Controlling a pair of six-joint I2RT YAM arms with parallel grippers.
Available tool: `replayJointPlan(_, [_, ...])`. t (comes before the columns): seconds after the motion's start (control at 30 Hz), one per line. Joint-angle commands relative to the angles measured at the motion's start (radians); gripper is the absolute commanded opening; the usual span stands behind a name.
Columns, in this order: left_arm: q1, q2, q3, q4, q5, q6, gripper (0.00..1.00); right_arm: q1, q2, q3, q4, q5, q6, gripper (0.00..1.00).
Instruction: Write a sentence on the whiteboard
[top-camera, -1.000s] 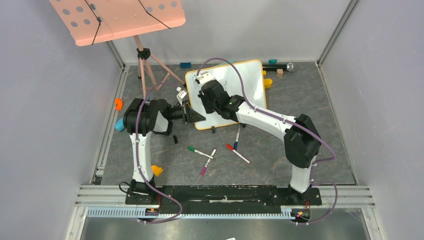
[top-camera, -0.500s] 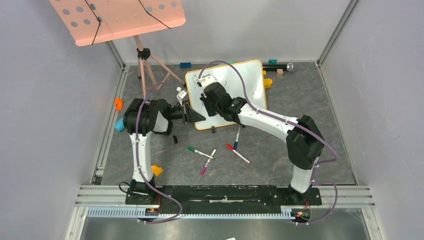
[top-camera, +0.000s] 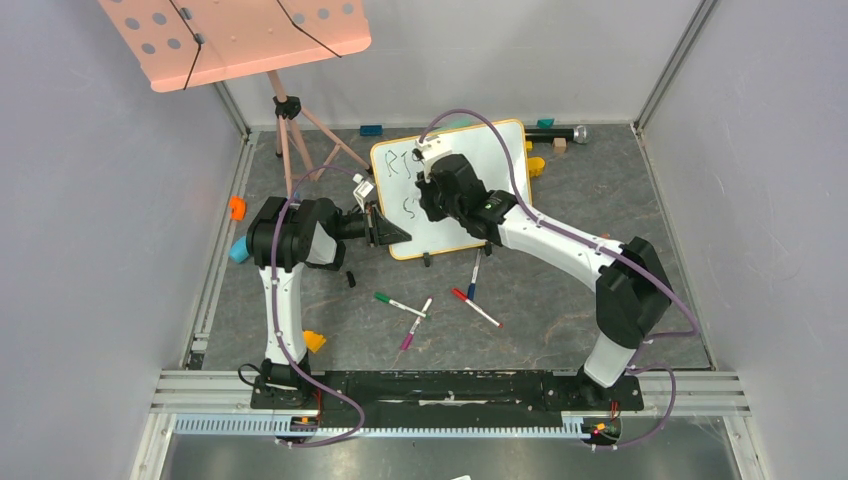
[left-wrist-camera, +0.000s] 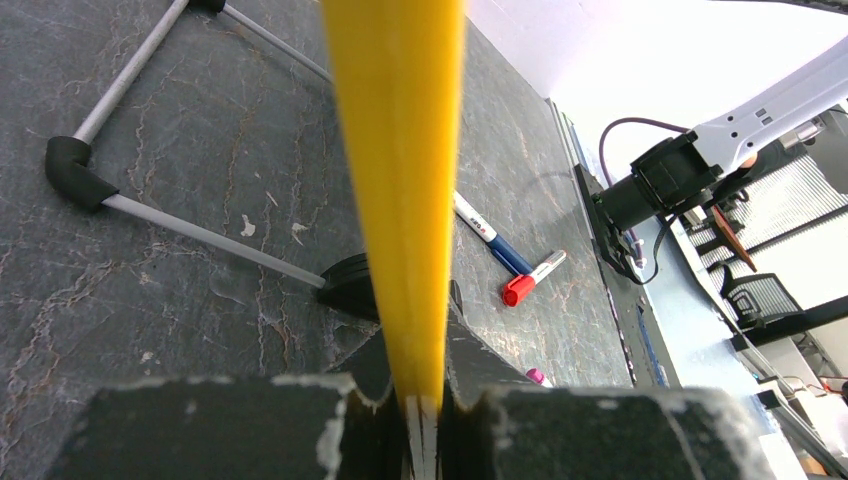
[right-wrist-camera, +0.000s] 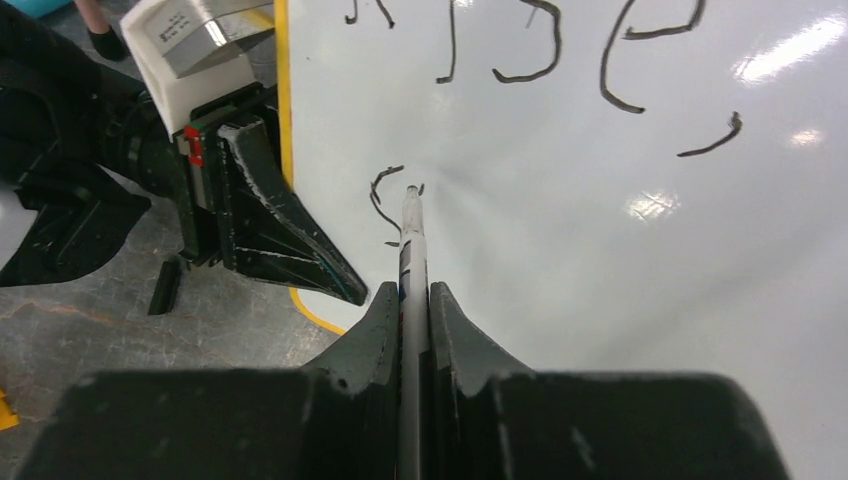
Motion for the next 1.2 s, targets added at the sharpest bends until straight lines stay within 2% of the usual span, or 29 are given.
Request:
replayJointPlan(0.0, [-0.018, 0.031, -0.024, 0.051, 0.095, 0.066, 0.02, 0.002, -0.011, 0.039, 0.005, 0.074, -0.012, 0.0])
replayJointPlan(0.73, [-0.018, 0.031, -0.024, 0.051, 0.096, 0.066, 0.02, 0.002, 0.093, 0.127, -0.031, 0.159, -0.032, 0.0])
replayJointPlan(0.97, [-0.018, 0.031, -0.024, 0.051, 0.095, 0.067, 0.02, 0.001, 0.084, 0.092, -0.031, 0.166, -0.026, 0.0])
replayJointPlan(1.17, [-0.019, 0.031, -0.024, 0.052, 0.096, 0.066, 0.02, 0.003, 0.046, -0.002, -0.004, 0.14, -0.001, 0.0])
